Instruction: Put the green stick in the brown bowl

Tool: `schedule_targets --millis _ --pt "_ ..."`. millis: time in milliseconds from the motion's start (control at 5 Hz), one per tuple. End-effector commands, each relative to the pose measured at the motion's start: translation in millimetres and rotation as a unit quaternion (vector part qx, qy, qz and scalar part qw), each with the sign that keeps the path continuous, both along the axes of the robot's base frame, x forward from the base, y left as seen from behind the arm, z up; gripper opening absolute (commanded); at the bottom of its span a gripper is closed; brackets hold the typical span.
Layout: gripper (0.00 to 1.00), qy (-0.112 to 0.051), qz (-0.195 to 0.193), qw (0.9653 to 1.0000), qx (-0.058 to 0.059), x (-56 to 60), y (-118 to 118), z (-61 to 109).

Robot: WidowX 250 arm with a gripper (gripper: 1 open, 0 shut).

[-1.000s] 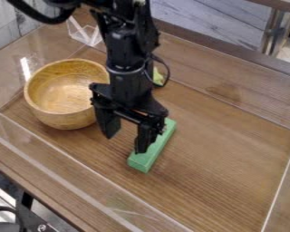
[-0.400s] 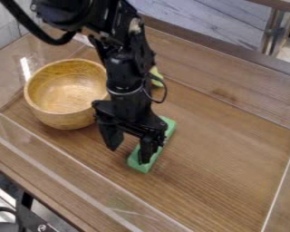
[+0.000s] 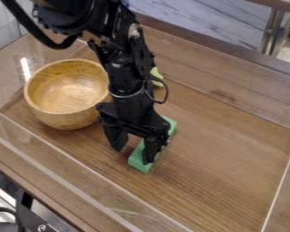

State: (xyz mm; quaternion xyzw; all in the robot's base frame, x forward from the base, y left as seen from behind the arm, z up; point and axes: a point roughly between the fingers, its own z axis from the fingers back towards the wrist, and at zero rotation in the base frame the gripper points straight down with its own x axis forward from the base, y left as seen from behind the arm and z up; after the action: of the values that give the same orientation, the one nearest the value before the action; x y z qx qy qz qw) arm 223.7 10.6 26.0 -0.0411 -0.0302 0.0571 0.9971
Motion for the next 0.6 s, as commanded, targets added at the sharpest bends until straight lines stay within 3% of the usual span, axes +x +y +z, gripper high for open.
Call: schedule_targets --millis 0,400 --pt "1.00 -0.014 0.001 0.9999 0.001 5.7 1.5 -0.4" --pt "1.00 -0.023 0.006 0.9997 -0.006 8.6 -2.1 -0.7"
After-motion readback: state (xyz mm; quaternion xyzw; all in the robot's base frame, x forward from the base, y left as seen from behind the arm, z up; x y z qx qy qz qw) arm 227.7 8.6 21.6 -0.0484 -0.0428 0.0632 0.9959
